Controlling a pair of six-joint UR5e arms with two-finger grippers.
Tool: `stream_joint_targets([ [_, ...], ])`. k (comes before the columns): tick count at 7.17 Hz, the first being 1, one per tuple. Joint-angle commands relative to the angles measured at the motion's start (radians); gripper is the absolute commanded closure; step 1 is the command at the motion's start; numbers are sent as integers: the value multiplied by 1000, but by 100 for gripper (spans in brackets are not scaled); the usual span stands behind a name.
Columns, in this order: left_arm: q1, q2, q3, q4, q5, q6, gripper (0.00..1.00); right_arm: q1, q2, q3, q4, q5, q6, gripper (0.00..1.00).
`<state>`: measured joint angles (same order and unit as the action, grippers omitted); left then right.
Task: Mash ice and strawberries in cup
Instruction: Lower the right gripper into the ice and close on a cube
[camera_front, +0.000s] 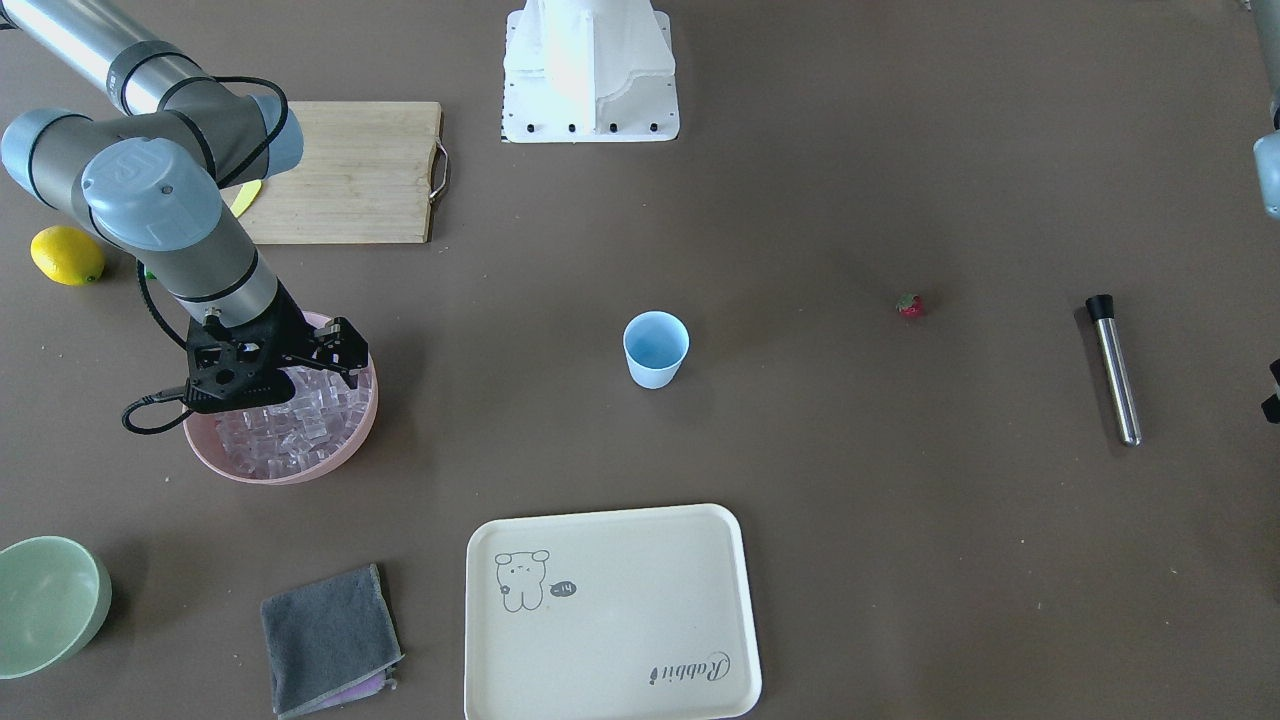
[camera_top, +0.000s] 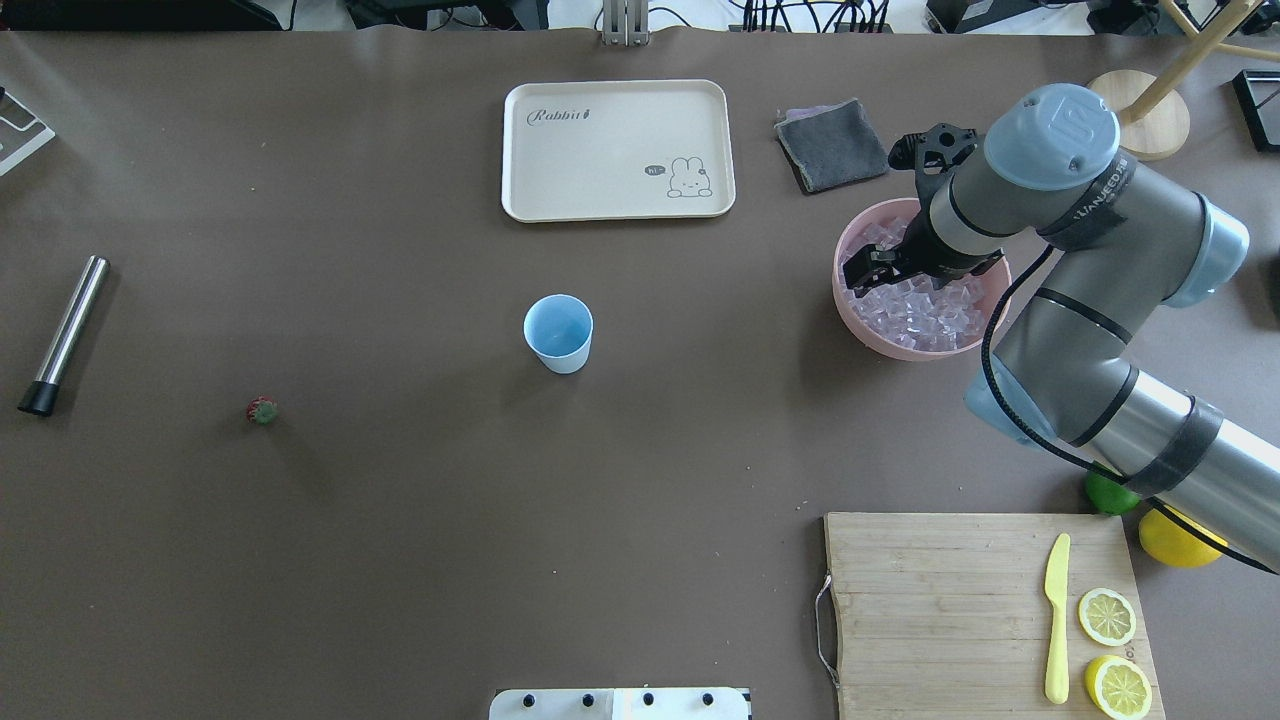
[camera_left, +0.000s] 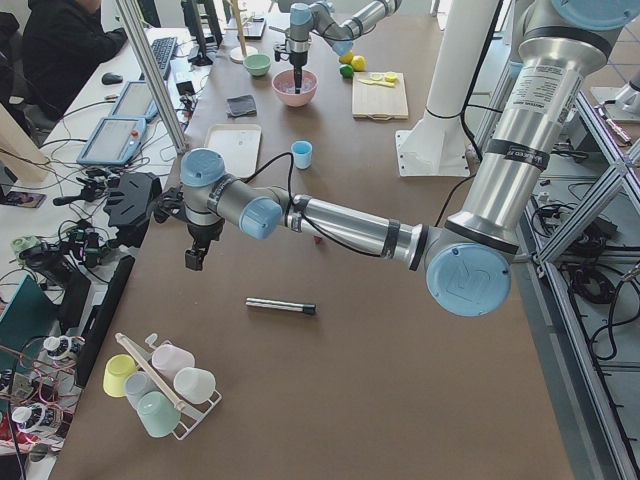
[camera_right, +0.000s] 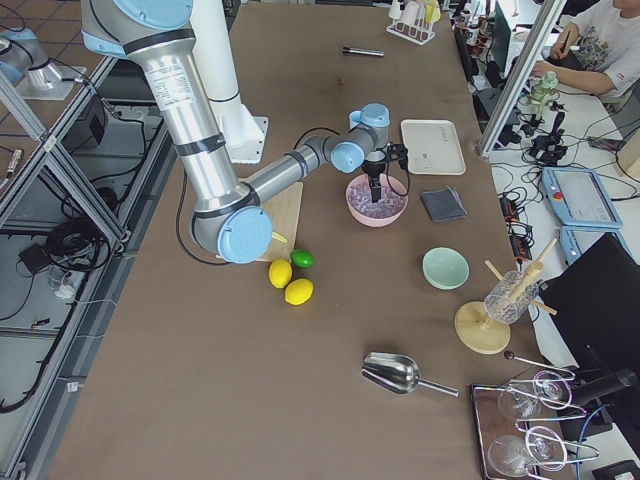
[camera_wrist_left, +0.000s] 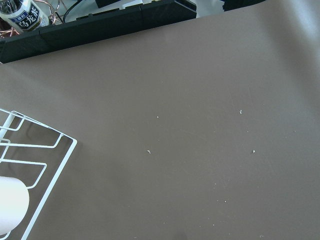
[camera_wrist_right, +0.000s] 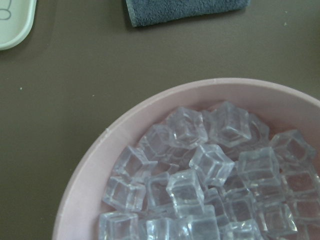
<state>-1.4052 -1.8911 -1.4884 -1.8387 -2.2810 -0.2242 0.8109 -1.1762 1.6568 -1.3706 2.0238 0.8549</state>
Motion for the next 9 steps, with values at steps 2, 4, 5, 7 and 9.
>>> stream_joint_targets([
  [2, 0, 3, -7, -1, 0, -1, 3, -3, -3, -22, 2, 0, -8, 1],
  [4, 0, 1, -3, -1, 0, -1, 3, -3, 3, -19, 2, 0, 0, 1],
  [5, 0, 1, -4, -1, 0, -1, 3, -1, 3, -12, 2, 3, 0, 3],
  [7, 0, 1, -6, -1, 0, -1, 3, 1, 3, -15, 2, 1, -11, 22],
  [9, 0, 0, 0, -1, 0, -1, 3, -1, 3, -15, 2, 0, -11, 22],
])
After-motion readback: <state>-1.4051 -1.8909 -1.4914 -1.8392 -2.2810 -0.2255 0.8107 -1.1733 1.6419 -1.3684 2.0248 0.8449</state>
